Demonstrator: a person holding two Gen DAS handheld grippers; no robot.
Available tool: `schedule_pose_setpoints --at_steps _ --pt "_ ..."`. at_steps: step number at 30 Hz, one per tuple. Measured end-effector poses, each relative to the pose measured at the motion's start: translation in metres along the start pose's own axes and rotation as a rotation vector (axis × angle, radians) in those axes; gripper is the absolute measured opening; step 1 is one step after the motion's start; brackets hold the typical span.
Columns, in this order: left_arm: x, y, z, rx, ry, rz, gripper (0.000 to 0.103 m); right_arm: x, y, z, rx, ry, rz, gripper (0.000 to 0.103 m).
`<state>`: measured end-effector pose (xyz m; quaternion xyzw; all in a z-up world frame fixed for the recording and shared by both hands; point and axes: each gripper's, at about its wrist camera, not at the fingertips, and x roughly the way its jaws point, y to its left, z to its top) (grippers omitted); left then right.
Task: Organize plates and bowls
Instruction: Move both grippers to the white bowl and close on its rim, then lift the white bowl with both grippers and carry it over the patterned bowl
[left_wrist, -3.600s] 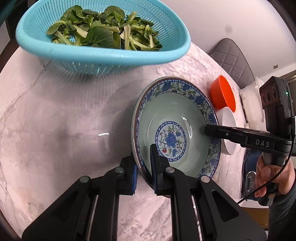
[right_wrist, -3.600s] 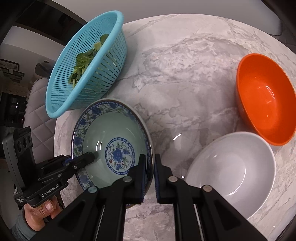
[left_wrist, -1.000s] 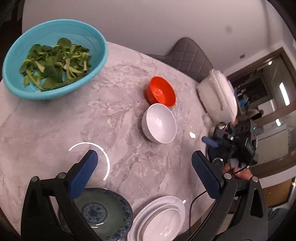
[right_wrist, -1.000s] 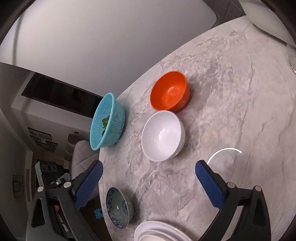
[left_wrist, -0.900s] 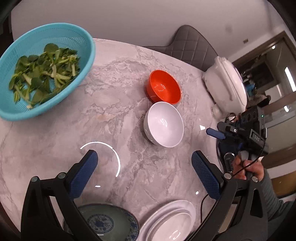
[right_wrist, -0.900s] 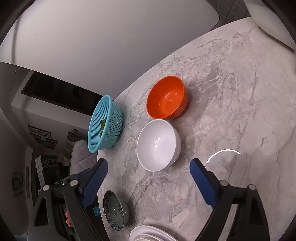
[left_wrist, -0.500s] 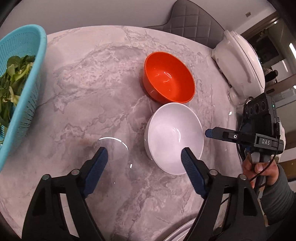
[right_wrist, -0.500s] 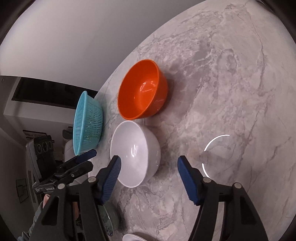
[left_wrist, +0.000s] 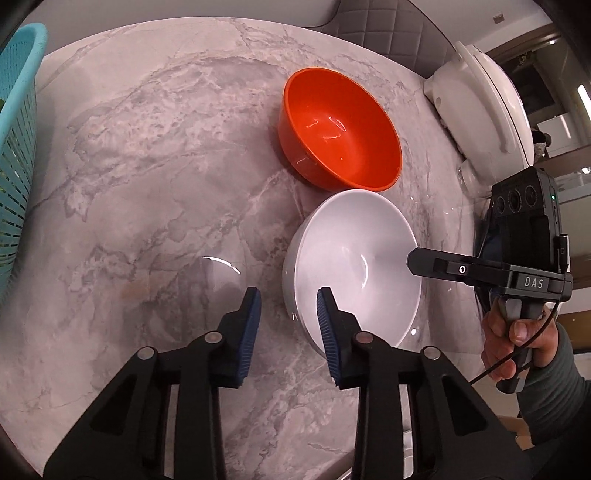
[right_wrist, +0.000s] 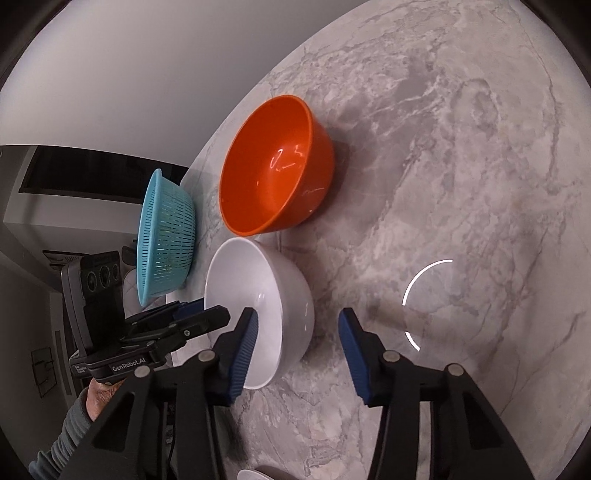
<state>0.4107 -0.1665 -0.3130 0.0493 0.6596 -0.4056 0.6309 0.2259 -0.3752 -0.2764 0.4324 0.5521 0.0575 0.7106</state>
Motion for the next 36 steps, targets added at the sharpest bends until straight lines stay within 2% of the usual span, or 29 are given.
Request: schedule_pose_setpoints --at_steps 3,14,16,22,28,36 --pt "0.002 -0.001 0.0 0.009 0.011 0.004 0.025 0.002 0.0 0.001 -0.002 0.007 -0.007 0.049" --pt "0.009 -0.008 0.0 0.016 0.028 -0.012 0.022 0.014 0.002 0.002 -0.004 0.035 -0.017 0.04" --pt "0.01 -0.01 0.0 0.017 0.032 -0.009 0.017 0.016 0.003 0.002 -0.006 0.039 -0.016 0.034" --pt "0.011 -0.012 0.004 0.011 0.033 -0.004 0.015 0.019 0.005 0.002 -0.016 0.049 -0.016 0.021" --pt "0.013 -0.017 0.005 0.006 0.037 0.021 0.014 0.021 0.011 0.002 -0.02 0.044 -0.036 0.02" --pt "0.009 -0.016 0.001 -0.017 0.048 0.01 0.014 0.02 0.013 0.002 -0.009 0.041 -0.049 0.02"
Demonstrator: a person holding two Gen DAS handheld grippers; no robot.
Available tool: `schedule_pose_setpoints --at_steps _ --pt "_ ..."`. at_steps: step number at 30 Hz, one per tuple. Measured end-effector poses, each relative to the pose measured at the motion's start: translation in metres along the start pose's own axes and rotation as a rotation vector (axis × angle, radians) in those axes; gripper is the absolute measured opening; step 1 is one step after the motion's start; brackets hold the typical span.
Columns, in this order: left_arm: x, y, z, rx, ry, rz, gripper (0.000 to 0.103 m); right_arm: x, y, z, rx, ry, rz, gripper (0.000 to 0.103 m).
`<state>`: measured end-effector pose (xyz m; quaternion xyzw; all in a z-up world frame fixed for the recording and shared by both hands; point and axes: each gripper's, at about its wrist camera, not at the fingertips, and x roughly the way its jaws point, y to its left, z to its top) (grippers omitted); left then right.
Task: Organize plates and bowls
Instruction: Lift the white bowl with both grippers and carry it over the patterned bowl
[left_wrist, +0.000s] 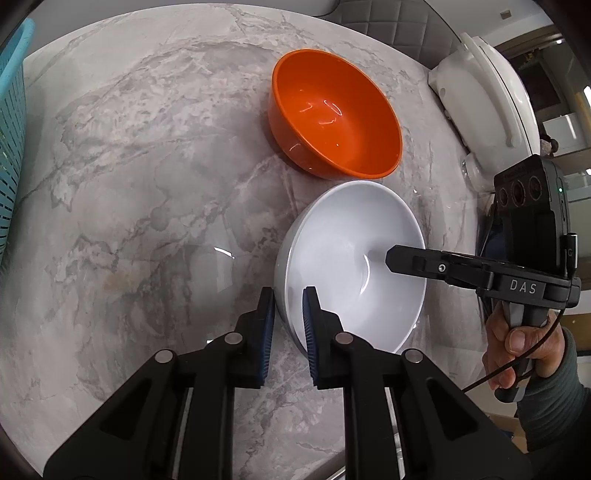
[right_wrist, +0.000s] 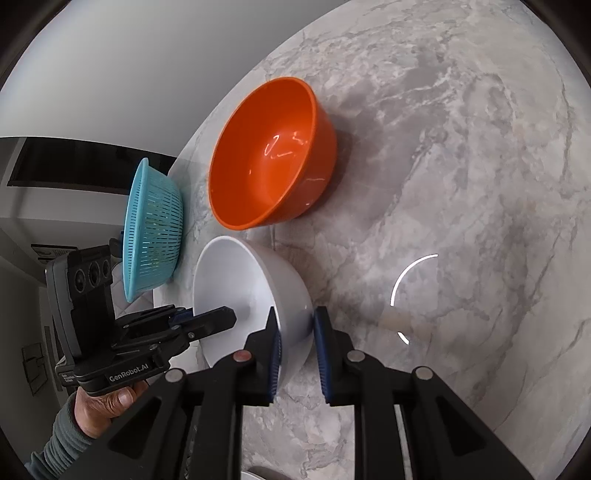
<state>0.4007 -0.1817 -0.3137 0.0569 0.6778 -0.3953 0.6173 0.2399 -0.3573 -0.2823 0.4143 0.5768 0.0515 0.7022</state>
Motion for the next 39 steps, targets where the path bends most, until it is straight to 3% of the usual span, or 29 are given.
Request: schedule_pose_setpoints --at_steps 9,18,31,39 --pt "-0.026 -0.002 -0.011 -0.014 -0.02 0.002 0.014 -0.009 0.011 -0.003 -0.011 -0.004 0.001 0.02" --pt "-0.082 0.002 -0.05 -0.051 -0.083 0.002 0.014 -0.017 0.046 -0.017 -0.06 -0.001 0.018 0.02" --pt "-0.156 0.039 -0.148 -0.153 -0.148 0.014 0.014 0.008 0.115 -0.059 -0.177 0.073 0.044 0.02" --pt "-0.181 0.072 -0.217 -0.242 -0.17 0.013 0.014 0.042 0.154 -0.098 -0.245 0.155 0.046 0.02"
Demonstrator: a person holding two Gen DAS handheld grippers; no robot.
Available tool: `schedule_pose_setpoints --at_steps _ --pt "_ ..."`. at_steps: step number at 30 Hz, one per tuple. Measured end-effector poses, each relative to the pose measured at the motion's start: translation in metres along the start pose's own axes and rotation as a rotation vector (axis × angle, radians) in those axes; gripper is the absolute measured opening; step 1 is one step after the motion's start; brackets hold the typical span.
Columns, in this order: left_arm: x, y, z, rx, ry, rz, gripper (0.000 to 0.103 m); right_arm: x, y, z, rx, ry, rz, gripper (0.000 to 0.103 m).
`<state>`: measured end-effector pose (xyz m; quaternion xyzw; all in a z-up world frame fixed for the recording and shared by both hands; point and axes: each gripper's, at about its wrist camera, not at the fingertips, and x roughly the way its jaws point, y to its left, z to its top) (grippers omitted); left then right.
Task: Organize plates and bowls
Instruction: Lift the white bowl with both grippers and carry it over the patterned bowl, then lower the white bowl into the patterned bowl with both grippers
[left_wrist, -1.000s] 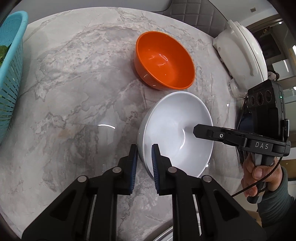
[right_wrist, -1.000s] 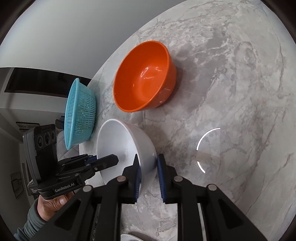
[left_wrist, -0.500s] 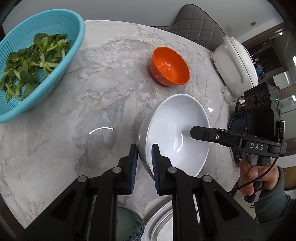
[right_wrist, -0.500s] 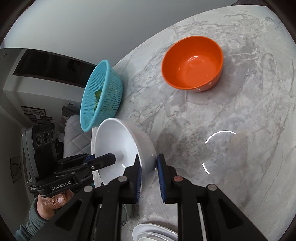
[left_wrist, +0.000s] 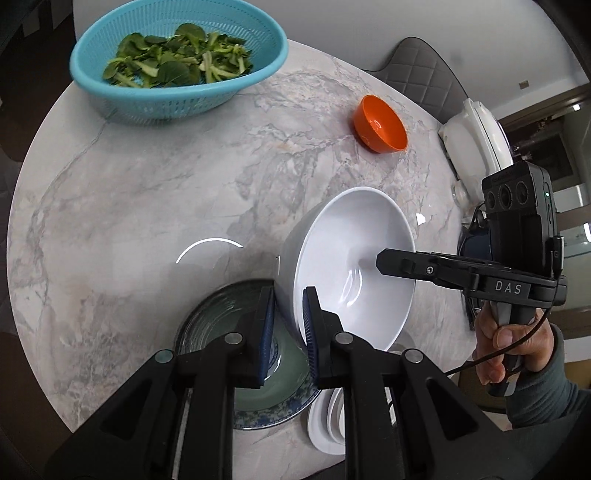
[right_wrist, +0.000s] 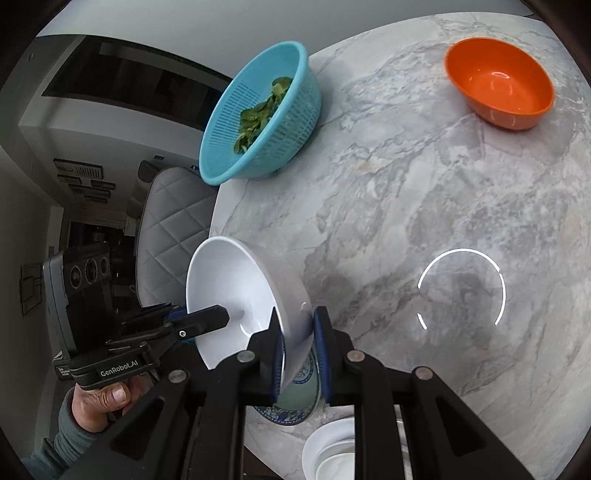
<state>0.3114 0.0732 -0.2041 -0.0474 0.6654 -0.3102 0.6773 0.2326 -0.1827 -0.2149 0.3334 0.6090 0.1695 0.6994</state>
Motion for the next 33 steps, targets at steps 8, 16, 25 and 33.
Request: schedule_pose_setpoints --at_steps 8,16,25,33 --pt "-0.01 0.033 -0.044 -0.068 0.003 -0.008 0.014 0.03 0.029 -0.022 -0.038 0.072 -0.007 0.02" --pt "-0.003 0.055 -0.08 -0.119 0.029 -0.025 0.014 0.052 0.035 -0.044 -0.042 0.128 -0.025 0.02" --pt "0.025 0.059 -0.092 -0.115 0.065 -0.006 0.014 0.068 0.03 -0.052 -0.044 0.155 -0.089 0.019" --pt "0.042 0.061 -0.088 -0.113 0.082 0.014 0.014 0.078 0.024 -0.055 -0.061 0.162 -0.135 0.019"
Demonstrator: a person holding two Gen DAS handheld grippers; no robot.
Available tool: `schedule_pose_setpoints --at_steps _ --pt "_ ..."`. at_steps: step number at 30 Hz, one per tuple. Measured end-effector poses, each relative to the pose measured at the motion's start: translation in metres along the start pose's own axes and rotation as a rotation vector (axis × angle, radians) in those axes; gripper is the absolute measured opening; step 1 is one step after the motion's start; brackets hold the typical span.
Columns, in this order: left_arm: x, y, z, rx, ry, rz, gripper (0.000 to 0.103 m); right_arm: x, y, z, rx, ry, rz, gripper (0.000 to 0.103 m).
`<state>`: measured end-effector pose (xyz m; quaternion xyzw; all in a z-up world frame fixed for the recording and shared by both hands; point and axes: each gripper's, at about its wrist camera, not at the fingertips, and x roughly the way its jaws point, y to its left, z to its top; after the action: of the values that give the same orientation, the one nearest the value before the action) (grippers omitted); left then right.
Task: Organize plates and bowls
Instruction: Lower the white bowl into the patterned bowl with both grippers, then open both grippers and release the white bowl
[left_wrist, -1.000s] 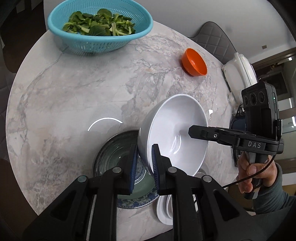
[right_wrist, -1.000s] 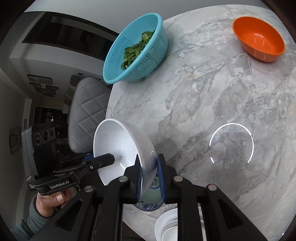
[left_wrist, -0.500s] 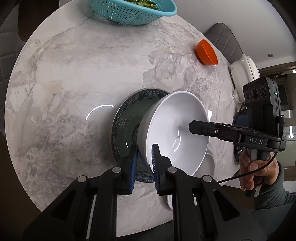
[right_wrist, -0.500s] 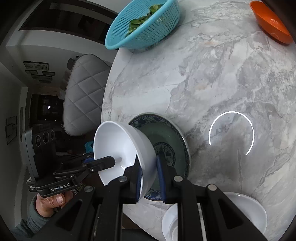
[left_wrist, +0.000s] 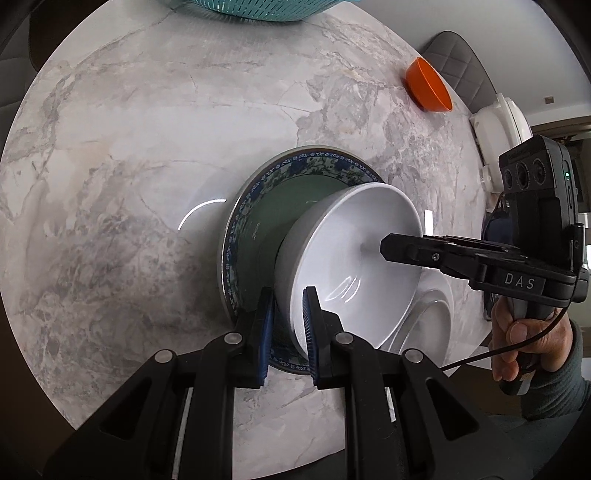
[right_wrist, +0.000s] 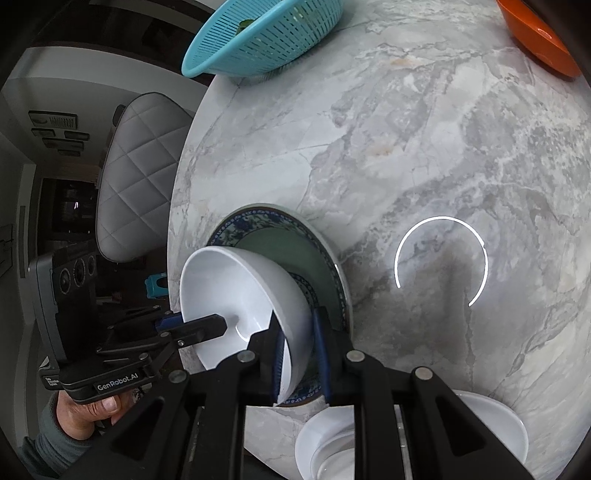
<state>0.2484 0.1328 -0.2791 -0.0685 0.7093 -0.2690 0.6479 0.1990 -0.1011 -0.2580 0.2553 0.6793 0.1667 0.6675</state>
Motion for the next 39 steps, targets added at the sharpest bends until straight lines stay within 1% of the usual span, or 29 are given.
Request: schedule_pose_setpoints --at_steps 7,16,18,19,20,22,26,29,33,35,36,37,39 --pt "0.001 0.004 0.006 -0.008 -0.012 0.009 0.014 0.007 0.005 0.004 -0.028 -0.001 -0.031 0.019" --pt "-0.001 0.008 0.009 -0.021 -0.029 -0.003 0.017 0.008 0.014 0.006 -0.082 0.004 -0.088 0.019" --pt "-0.004 0.01 0.009 -0.022 -0.041 -0.003 0.021 0.008 0.014 0.006 -0.088 0.004 -0.096 0.019" --pt "-0.006 0.009 0.009 -0.02 -0.049 -0.006 0.028 0.008 0.014 0.006 -0.09 0.004 -0.098 0.019" --pt "-0.008 0.009 0.009 -0.018 -0.054 -0.018 0.033 0.007 0.013 0.005 -0.091 0.004 -0.1 0.019" --pt "-0.008 0.008 0.009 -0.012 -0.059 -0.032 0.04 0.007 0.012 0.005 -0.092 0.003 -0.111 0.015" --pt "-0.008 0.004 0.009 -0.006 -0.062 -0.029 0.045 0.01 0.015 0.007 -0.096 0.007 -0.118 0.015" --pt "-0.009 0.002 0.008 -0.007 -0.067 -0.031 0.047 0.01 0.015 0.007 -0.096 0.007 -0.119 0.015" --pt "-0.014 -0.001 0.005 -0.007 -0.083 -0.044 0.06 0.009 0.015 0.007 -0.091 0.006 -0.119 0.015" --pt "-0.02 -0.004 0.003 -0.008 -0.097 -0.039 0.071 0.008 0.014 0.007 -0.09 0.004 -0.118 0.018" --pt "-0.024 -0.005 0.0 -0.007 -0.107 -0.035 0.073 0.006 0.013 0.006 -0.087 -0.001 -0.116 0.018" --pt "-0.028 -0.007 -0.001 -0.007 -0.121 -0.036 0.073 0.004 0.012 0.006 -0.082 -0.008 -0.109 0.022" --pt "-0.041 -0.011 -0.006 -0.005 -0.169 -0.048 0.073 -0.003 0.011 0.004 -0.067 -0.033 -0.089 0.033"
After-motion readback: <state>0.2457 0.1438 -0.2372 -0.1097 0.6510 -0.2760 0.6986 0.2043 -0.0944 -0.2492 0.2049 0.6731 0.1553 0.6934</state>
